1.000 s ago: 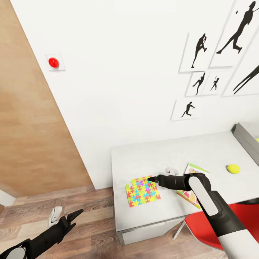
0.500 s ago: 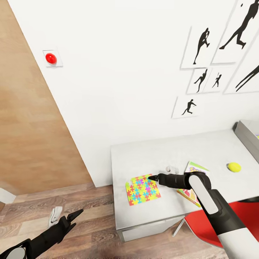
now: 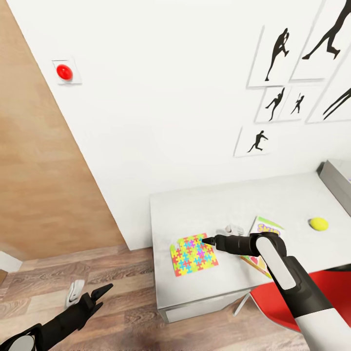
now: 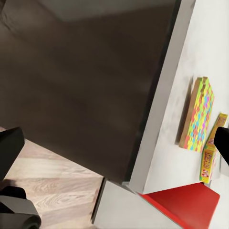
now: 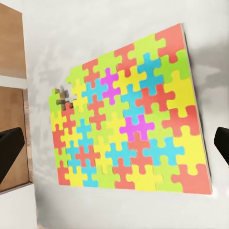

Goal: Put all the toys in the child's room - the three board games (two on the bed and one on the table), the two jigsaw puzzles on the table, and the tennis ball on the table - inside the toy box on the table in the child's room.

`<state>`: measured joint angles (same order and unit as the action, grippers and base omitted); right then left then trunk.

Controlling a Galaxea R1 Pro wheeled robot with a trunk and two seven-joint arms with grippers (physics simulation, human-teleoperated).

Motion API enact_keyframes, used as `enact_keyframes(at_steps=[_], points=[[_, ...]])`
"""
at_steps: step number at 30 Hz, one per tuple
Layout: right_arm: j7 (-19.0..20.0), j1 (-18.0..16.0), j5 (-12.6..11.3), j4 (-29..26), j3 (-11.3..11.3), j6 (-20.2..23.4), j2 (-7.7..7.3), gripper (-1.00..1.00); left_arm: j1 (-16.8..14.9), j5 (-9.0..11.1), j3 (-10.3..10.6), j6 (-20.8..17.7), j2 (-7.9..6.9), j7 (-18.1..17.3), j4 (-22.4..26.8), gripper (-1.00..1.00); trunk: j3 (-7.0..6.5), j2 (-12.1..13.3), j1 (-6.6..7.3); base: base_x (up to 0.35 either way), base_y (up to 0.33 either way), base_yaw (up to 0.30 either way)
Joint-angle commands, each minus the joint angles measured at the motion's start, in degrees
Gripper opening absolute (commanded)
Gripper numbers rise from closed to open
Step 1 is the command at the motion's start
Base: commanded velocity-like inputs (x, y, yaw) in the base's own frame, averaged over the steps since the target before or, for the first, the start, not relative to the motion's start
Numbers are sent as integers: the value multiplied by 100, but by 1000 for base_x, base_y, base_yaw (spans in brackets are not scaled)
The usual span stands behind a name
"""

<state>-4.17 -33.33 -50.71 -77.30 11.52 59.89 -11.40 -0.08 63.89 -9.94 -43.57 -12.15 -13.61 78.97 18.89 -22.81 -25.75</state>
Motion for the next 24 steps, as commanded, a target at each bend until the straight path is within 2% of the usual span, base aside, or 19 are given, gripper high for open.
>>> enact_keyframes(at_steps=[1, 24], points=[[-44, -5, -44, -5, 10, 11, -5, 100, -1, 1, -8, -29, 1, -13, 4, 100, 18, -10, -3, 0, 0, 0], [-65, -7, -44, -5, 5, 11, -9, 100, -1, 1, -4, -29, 1, -10, 4, 100, 230, -10, -3, 0, 0, 0]])
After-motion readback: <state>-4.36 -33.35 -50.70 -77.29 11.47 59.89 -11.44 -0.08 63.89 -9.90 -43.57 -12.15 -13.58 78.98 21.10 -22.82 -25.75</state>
